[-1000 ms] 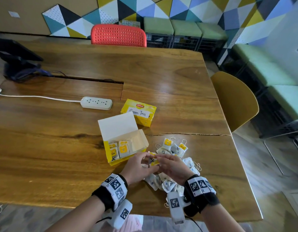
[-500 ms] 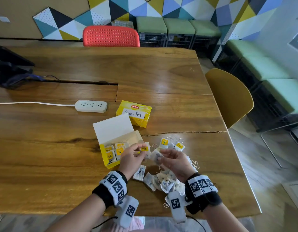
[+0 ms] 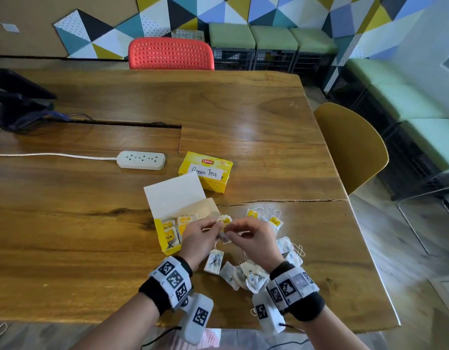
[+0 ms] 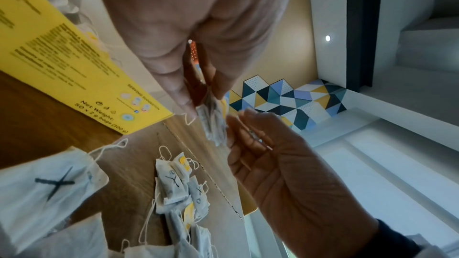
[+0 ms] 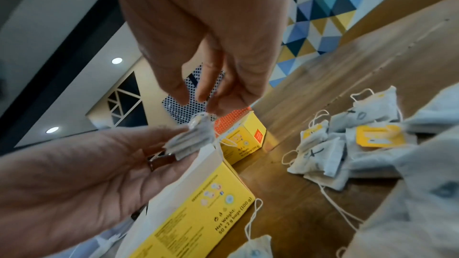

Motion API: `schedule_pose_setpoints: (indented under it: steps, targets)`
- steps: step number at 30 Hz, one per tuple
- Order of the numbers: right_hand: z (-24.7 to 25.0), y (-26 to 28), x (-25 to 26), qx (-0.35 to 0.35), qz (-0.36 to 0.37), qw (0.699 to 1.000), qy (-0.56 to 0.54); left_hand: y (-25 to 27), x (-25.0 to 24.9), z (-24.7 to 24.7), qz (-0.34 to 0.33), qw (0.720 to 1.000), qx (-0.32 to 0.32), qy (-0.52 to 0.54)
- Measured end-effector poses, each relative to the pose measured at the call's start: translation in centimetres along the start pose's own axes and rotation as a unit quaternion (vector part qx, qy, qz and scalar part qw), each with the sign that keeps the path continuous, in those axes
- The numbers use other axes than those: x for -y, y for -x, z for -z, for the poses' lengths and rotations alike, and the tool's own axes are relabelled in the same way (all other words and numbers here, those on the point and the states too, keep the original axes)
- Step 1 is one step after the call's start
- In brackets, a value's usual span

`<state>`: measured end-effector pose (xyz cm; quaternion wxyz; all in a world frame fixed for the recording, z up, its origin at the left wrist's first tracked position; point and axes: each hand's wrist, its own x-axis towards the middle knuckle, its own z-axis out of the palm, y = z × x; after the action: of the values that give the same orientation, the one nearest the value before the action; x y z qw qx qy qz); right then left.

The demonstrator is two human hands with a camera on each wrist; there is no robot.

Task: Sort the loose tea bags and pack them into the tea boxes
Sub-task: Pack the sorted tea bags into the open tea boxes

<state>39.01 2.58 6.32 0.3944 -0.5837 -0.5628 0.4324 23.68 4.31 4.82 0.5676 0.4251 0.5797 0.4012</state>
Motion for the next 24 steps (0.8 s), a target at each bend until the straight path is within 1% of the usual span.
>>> schedule_pose_setpoints:
  steps: [2,3,4,6,8,11,13,16,18,21,22,24]
  targets:
    - [0.4,-0.5,-0.2,-0.052,-0.037,0.998,-0.010,0.0,-0.3,0.3,-0.008,1.000,0.005,-0.004]
    - [0.5,-0.8,-0.3,-0.065,-0.060,0.996,-0.009,0.1,-0.3,0.5,-0.017,1.000,0.008,0.001]
    - [0.6,-0.9,-0.5,-0.062,-0.083,0.995,-0.014,0.0,-0.2,0.6,-0.021,1.000,0.006,0.004]
    - [0.4,-1.0,-0.6,-0.028,-0.112,0.993,-0.037,-0.2,0.2,0.9,-0.023,1.000,-0.010,0.002]
    - [-0.1,-0.9,-0.3,-0.011,-0.124,0.989,-0.076,-0.3,0.4,1.1,-0.025,0.999,-0.024,0.009]
    - [-0.8,-1.0,0.2,-0.008,-0.140,0.981,-0.136,-0.3,0.0,1.0,-0.023,0.998,-0.047,0.030]
    - [-1.2,-1.3,0.7,0.003,-0.140,0.981,-0.136,-0.2,-0.6,1.1,-0.029,0.998,-0.049,0.040]
    - [-1.8,-2.3,1.0,0.017,-0.127,0.988,-0.084,-0.4,-1.1,2.1,-0.054,0.997,-0.054,0.009]
    - [-2.4,-3.2,1.1,0.014,-0.102,0.994,-0.046,-0.6,-1.5,3.4,-0.086,0.992,-0.077,-0.040]
    - [-3.5,-4.8,1.8,-0.001,-0.076,0.995,0.063,-0.8,-1.3,6.3,-0.120,0.975,-0.146,-0.115]
    - [-4.0,-5.3,2.3,0.000,-0.063,0.992,0.110,-0.8,-1.0,7.2,-0.118,0.967,-0.174,-0.145]
    - [-5.3,-6.1,3.1,0.033,-0.039,0.975,0.215,-0.9,0.1,8.8,-0.083,0.948,-0.229,-0.203]
